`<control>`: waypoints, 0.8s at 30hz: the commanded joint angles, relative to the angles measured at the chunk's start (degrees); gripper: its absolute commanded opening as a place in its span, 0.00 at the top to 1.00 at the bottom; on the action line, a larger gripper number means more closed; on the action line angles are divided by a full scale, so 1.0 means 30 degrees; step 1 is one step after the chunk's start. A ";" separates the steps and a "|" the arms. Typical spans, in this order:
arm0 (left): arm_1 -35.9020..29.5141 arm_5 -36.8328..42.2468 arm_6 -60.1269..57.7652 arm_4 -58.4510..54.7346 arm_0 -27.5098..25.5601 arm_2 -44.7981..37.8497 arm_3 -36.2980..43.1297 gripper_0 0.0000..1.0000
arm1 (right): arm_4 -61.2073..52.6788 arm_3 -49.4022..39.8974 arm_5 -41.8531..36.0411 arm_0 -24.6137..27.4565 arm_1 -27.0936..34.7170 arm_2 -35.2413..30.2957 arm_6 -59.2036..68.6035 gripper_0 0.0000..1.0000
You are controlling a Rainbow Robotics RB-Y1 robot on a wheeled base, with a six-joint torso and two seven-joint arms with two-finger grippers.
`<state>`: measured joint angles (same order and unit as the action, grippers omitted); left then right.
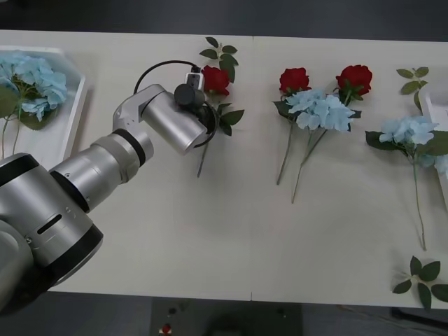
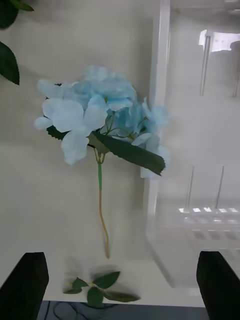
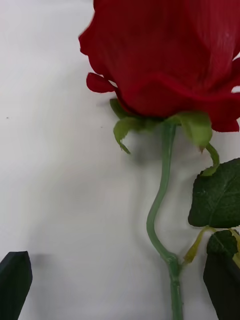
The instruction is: Put the red flowers into the right box and the blue flowers into the left box
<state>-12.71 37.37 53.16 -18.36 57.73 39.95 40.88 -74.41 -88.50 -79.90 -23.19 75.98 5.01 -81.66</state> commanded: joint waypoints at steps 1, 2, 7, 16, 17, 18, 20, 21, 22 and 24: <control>0.0282 -0.0972 -0.0669 0.0465 0.0942 0.0510 -0.0471 0.00 | -0.0156 -0.2492 0.2201 0.3043 0.0308 -0.1172 0.2346 0.14; 0.0282 -0.0972 -0.0669 0.0436 0.0913 0.0656 -0.0500 0.00 | -0.0127 -0.2785 0.2552 0.3482 0.0220 -0.1289 0.2580 0.13; 0.0253 -0.0972 -0.0698 0.0465 0.0883 0.1330 -0.0529 0.00 | 0.0459 -0.4249 0.5277 0.5943 -0.0864 -0.1699 0.4045 0.13; 0.0106 -0.1030 -0.0845 0.0436 0.0825 0.2766 -0.0559 0.67 | 0.2246 -0.4308 0.7855 0.7173 -0.3676 -0.1582 0.4250 0.11; 0.0077 -0.1089 -0.0816 0.0436 0.0825 0.2766 -0.0559 0.83 | 0.2393 -0.4396 0.7826 0.7173 -0.3676 -0.1553 0.4250 0.11; 0.0047 -0.1118 -0.0816 0.0465 0.0825 0.2795 -0.0559 0.91 | 0.2393 -0.4454 0.7855 0.7173 -0.3647 -0.1553 0.4250 0.11; -0.0040 -0.1235 -0.0816 0.0436 0.0825 0.3000 -0.0559 0.99 | 0.2187 -0.4835 0.7591 0.7144 -0.3090 -0.1553 0.4367 0.11; -0.0070 -0.1294 -0.0845 0.0465 0.0825 0.3059 -0.0559 0.99 | 0.2158 -0.5099 0.7445 0.7173 -0.2768 -0.1553 0.4396 0.11; -0.0099 -0.1382 -0.0845 0.0436 0.0825 0.3147 -0.0559 1.00 | 0.2129 -0.5421 0.7152 0.7144 -0.2417 -0.1553 0.4426 0.11; -0.0128 -0.1411 -0.0845 0.0436 0.0825 0.3176 -0.0559 1.00 | 0.2012 -0.5949 0.6654 0.7144 -0.1977 -0.1641 0.4514 0.11</control>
<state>-11.81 33.54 52.46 -17.09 58.92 48.18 39.25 -67.76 -103.02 -58.95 -1.18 66.05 0.89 -69.82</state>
